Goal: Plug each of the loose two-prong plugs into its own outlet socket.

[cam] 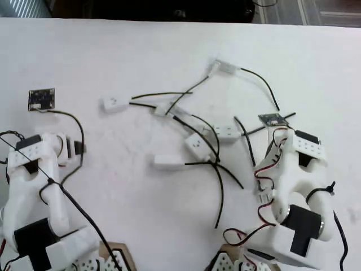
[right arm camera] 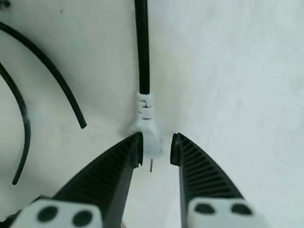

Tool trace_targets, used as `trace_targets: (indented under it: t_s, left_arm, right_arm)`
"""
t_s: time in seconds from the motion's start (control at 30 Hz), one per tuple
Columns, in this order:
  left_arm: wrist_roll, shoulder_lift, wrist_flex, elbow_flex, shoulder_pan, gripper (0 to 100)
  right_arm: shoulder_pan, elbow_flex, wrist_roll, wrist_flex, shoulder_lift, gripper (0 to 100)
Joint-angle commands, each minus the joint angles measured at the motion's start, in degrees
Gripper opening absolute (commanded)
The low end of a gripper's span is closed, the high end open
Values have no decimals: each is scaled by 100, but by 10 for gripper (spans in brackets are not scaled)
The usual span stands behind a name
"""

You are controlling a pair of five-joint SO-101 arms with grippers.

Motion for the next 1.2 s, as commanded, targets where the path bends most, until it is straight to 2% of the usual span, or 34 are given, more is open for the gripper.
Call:
trace_targets:
  t_s: [0.0,0.23,0.4,0.7,0.8,0.97,1.17]
  left_arm:
    - [44,-189,-97,-18,92,286]
    - [44,-189,-97,-18,92,286]
    - [44,-189,-97,-18,92,286]
    - [35,-189,-97,-18,92,286]
    - [35,-189,-97,-18,92,286]
    - [26,-189,-97,-18,92,286]
    - [26,-189,-97,-18,92,286]
  right_arm:
    - [-31,-9,-35,-31,365,98]
    - [-629,-18,-624,-48,919,96]
    - [-664,-35,-633,-31,936,17]
    - [-629,-44,-633,-22,585,17]
    - [-620,-18,-536,-13,-13,17]
    - [-629,-9,396,-40,-400,17]
    - [-734,-44,422,-57,22,18]
